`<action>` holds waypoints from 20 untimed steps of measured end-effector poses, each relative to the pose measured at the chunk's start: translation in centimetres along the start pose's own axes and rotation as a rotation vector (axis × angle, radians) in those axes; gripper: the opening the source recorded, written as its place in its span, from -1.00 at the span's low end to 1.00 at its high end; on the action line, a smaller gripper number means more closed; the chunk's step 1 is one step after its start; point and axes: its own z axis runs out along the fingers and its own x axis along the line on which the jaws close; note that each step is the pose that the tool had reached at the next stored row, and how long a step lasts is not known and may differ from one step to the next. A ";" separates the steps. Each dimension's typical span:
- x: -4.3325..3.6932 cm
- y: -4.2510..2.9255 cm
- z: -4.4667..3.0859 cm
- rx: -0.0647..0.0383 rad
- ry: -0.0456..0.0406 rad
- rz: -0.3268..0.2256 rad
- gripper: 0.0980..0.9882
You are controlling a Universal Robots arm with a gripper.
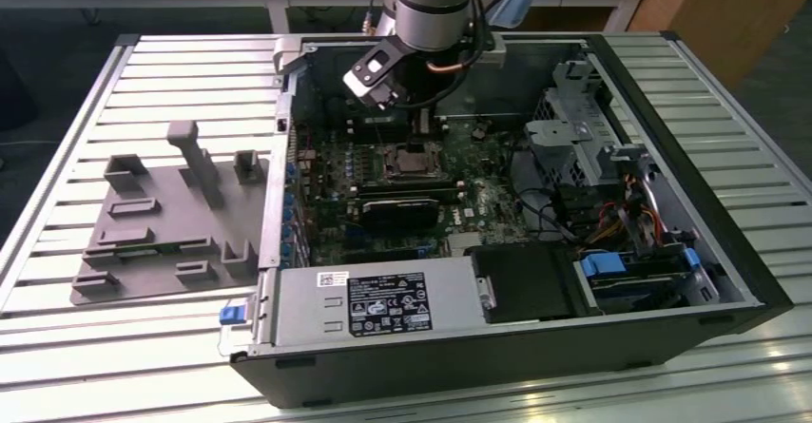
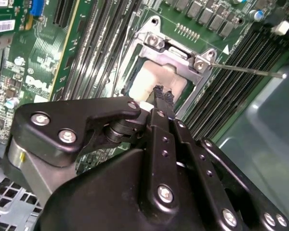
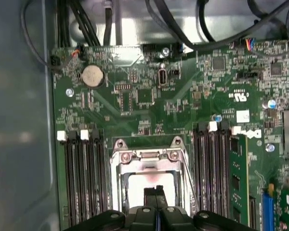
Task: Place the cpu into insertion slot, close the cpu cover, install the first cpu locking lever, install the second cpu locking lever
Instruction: 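Close the cpu cover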
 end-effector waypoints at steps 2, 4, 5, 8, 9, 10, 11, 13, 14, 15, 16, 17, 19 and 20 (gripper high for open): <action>0.00 0.00 0.00 0.000 -0.0003 0.000 -0.99; 0.00 -0.01 0.00 0.000 -0.0004 0.000 -0.99; -0.01 -0.01 0.00 0.000 -0.0005 -0.001 -0.99; 0.00 -0.01 0.00 0.000 -0.0008 -0.033 -0.99; -0.01 -0.01 0.00 -0.001 -0.0010 -0.051 -0.99; -0.01 -0.01 0.00 -0.001 -0.0013 -0.069 -0.99; -0.01 -0.01 0.01 -0.001 -0.0015 -0.088 -0.99; 0.00 -0.01 0.01 -0.002 -0.0019 -0.125 -0.99; -0.01 -0.01 0.01 -0.002 -0.0022 -0.143 -0.99; -0.01 -0.01 0.01 -0.003 -0.0023 -0.161 -0.99; -0.01 -0.01 0.01 -0.003 -0.0026 -0.179 -0.99; 0.00 -0.01 0.01 -0.003 -0.0028 -0.197 -0.99; -0.01 -0.01 0.01 -0.004 -0.0034 -0.233 -0.99; 0.00 -0.01 0.01 -0.004 -0.0035 -0.251 -0.99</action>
